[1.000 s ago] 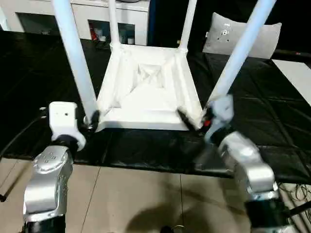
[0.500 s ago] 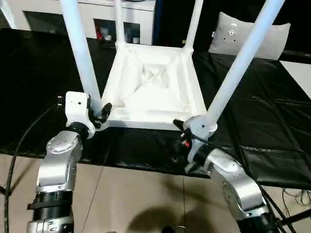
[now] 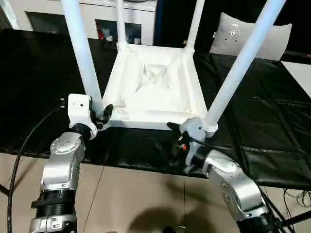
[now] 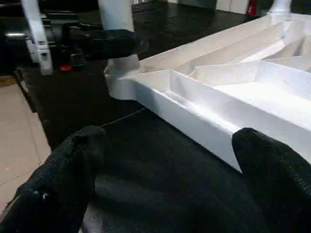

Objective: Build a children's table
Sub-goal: Flip table

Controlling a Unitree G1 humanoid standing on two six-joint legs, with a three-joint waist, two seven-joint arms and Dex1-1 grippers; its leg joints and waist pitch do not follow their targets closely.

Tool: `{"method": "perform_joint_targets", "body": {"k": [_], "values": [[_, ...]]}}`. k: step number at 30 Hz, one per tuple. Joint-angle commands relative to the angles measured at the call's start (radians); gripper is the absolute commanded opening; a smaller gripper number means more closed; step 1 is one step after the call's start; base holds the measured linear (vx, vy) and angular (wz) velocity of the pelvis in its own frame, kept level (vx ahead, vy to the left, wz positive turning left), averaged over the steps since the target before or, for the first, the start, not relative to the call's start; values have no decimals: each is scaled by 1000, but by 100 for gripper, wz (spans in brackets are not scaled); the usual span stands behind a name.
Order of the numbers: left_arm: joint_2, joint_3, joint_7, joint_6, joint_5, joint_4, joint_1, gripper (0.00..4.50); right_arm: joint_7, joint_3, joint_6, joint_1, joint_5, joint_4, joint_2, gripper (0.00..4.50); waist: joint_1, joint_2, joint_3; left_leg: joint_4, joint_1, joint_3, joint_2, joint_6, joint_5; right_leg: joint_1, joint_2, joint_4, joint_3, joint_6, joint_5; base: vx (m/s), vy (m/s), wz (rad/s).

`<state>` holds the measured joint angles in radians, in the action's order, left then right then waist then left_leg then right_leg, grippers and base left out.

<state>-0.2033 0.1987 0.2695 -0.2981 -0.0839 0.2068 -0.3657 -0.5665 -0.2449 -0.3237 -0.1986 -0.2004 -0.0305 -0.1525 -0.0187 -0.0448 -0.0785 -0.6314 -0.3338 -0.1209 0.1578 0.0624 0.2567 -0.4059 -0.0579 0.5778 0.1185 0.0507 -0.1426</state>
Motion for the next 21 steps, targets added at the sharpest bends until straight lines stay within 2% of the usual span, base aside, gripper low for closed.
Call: {"method": "perform_joint_targets", "body": {"k": [1, 6, 21], "values": [[-6, -13, -2, 7, 0, 22, -25, 348, -3, 2, -12, 7, -2, -29, -12, 450, 1, 27, 75, 87, -16, 12, 69, -63, 74, 68, -99, -68, -71, 143, -297, 0, 0, 0], [-13, -14, -10, 13, 7, 45, -33, 348, -4, 2, -11, 12, 0, -32, -11, 450, 1, 30, 75, 87, -16, 13, 69, -54, 81, 69, -100, -68, -71, 144, -298, 0, 0, 0], [-14, 1, -60, 34, 0, 85, -53, 348, -24, -14, -13, 22, -2, -46, -20, 450, 2, 30, 77, 86, -17, 13, 70, -54, 74, 70, -99, -66, -70, 150, -276, 0, 0, 0]]}}
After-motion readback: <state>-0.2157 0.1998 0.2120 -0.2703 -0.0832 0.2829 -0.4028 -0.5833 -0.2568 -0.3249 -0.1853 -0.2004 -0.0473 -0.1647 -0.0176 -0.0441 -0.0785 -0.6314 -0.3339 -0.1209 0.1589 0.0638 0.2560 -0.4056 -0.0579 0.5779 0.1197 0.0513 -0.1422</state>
